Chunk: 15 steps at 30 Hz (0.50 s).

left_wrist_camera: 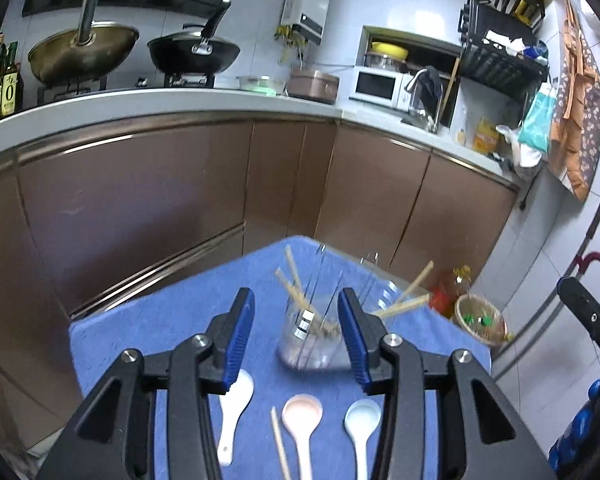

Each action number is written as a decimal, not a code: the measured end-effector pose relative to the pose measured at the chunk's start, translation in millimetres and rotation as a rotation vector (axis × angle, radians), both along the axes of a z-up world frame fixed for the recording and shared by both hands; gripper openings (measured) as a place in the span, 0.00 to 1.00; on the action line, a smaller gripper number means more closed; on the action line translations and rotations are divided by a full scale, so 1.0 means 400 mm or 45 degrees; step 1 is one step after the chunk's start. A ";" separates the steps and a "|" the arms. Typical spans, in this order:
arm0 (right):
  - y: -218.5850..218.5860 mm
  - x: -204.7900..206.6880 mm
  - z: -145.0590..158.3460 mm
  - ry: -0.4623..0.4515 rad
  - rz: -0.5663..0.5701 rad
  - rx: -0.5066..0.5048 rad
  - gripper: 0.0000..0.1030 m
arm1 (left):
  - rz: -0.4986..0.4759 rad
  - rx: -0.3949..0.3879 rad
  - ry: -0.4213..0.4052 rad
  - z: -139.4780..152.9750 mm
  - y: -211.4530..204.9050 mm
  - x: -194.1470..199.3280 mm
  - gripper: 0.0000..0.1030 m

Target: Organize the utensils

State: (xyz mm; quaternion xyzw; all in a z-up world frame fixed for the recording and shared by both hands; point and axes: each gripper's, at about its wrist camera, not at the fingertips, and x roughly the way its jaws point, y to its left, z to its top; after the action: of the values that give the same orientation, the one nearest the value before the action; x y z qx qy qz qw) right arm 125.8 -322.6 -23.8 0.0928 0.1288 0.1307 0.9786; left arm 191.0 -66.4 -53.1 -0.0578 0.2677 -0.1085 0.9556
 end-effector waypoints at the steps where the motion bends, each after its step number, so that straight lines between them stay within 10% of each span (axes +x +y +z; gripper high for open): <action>1: 0.005 -0.011 -0.005 0.006 0.000 -0.004 0.36 | 0.007 0.002 0.007 -0.004 0.010 -0.014 0.40; 15: 0.017 -0.129 -0.045 0.083 -0.073 0.021 0.56 | -0.100 0.014 -0.010 -0.030 0.078 -0.172 0.40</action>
State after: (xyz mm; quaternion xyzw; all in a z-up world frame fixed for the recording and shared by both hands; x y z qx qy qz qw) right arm 74.3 -315.9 -41.7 0.1086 0.1570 0.1004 0.9765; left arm 122.3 -35.2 -65.2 -0.0416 0.2666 -0.1446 0.9520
